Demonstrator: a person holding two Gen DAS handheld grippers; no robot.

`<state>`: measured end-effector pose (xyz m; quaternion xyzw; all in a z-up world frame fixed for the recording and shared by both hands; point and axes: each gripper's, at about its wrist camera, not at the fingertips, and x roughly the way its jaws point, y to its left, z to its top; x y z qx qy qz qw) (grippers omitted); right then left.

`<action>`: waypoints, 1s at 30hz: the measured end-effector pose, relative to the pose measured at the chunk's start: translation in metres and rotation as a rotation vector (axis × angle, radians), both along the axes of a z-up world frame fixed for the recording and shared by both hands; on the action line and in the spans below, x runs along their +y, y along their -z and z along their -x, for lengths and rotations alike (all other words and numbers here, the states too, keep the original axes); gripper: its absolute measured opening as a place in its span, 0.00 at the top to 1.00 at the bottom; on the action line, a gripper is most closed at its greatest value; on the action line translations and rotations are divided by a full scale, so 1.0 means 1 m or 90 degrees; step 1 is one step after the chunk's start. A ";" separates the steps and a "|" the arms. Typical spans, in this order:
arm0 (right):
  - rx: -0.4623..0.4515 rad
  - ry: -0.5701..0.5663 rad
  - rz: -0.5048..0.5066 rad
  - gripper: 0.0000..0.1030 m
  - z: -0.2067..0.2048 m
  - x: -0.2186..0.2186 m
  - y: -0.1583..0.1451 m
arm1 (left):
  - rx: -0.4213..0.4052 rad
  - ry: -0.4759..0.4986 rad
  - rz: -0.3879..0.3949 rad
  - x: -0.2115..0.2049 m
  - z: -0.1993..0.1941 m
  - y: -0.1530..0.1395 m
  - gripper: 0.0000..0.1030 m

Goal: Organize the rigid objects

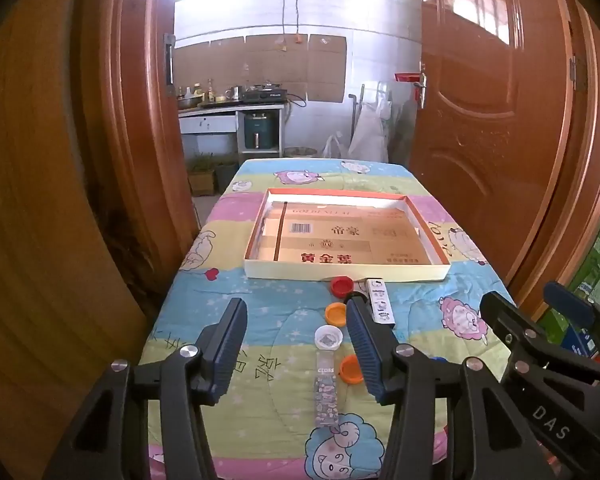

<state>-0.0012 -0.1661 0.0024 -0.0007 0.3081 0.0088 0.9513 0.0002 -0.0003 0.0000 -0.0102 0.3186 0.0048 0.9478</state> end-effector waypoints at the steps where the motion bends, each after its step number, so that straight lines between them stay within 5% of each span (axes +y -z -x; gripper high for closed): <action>1: 0.000 -0.001 -0.001 0.23 0.000 0.000 0.000 | 0.000 0.000 -0.001 0.000 0.000 0.000 0.50; 30: 0.007 -0.007 -0.002 0.23 0.001 0.002 0.001 | -0.008 0.009 -0.012 -0.006 0.004 -0.002 0.50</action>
